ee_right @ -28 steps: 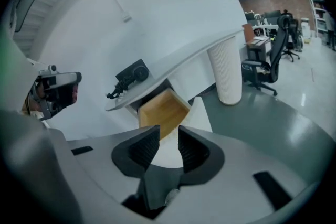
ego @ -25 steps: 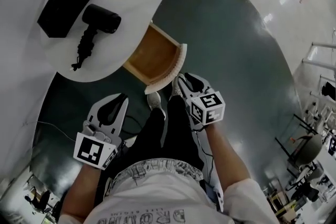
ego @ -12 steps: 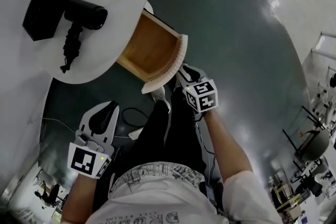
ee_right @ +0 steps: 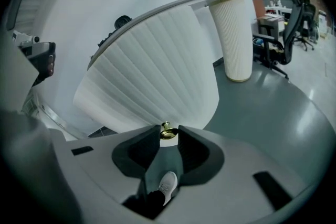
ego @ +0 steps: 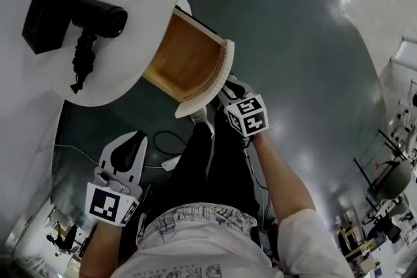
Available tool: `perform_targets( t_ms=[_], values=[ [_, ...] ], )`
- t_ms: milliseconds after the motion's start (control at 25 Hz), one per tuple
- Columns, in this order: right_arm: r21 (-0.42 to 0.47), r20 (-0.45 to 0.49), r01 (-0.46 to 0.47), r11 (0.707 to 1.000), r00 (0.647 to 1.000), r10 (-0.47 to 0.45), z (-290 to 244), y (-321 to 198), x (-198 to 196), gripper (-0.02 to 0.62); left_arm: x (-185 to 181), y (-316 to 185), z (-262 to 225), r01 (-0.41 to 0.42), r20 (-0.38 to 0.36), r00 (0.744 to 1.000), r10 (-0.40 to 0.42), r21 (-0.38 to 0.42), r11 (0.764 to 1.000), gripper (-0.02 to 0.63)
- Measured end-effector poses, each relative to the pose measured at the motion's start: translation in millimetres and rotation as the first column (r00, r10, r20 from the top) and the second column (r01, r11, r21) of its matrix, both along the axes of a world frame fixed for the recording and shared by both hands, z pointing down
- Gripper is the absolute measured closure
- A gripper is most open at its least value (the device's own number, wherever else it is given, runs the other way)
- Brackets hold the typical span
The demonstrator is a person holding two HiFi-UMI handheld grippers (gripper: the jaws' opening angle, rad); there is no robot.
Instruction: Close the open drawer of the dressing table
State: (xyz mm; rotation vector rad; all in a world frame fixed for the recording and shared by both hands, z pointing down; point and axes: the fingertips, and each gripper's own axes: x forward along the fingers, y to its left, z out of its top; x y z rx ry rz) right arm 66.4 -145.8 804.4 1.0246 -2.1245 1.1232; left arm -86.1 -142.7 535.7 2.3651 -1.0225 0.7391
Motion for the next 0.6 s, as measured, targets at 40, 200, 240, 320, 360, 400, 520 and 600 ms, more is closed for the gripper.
perform_targets(
  t_ms=[40, 200, 240, 320, 360, 400, 520, 600],
  values=[
    [0.002, 0.001, 0.001, 1.000, 1.000, -0.001, 0.2, -0.7, -0.8, 0.482, -0.2, 0.0, 0.1, 0.002, 0.000, 1.000, -0.002, -0.001, 1.000, 0.565],
    [0.007, 0.016, -0.004, 1.000, 1.000, 0.004, -0.1, -3.4, -4.6, 0.482, -0.8, -0.9, 0.5, 0.009, 0.008, 1.000, -0.009, -0.005, 1.000, 0.566],
    [0.009, 0.020, -0.005, 1.000, 1.000, 0.004, -0.2, -5.6, -6.5, 0.482, -1.0, -1.9, 0.6, 0.012, 0.011, 1.000, -0.012, -0.005, 1.000, 0.566],
    [0.012, 0.029, -0.001, 1.000, 1.000, 0.001, -0.9, -11.5, -11.7, 0.482, -1.3, -4.7, -0.9, 0.020, 0.015, 1.000, -0.020, -0.003, 1.000, 0.565],
    [0.013, 0.032, 0.003, 1.000, 0.999, -0.003, -1.4, -14.9, -14.8, 0.482, -1.2, -6.1, -2.0, 0.023, 0.016, 1.000, -0.023, -0.001, 1.000, 0.565],
    [0.012, 0.035, 0.007, 1.000, 0.999, -0.007, -1.7, -18.3, -18.0, 0.482, -0.9, -7.6, -3.1, 0.025, 0.017, 1.000, -0.025, 0.001, 1.000, 0.565],
    [0.007, 0.045, 0.015, 1.000, 0.999, -0.015, -1.7, -29.2, -28.9, 0.482, -2.2, -14.5, -6.4, 0.034, 0.020, 0.999, -0.034, 0.014, 0.999, 0.565],
    [0.002, 0.052, 0.018, 1.000, 0.998, -0.018, -1.6, -36.9, -36.8, 0.482, -5.6, -20.7, -10.2, 0.051, 0.023, 0.998, -0.052, 0.025, 0.998, 0.566]
  ],
)
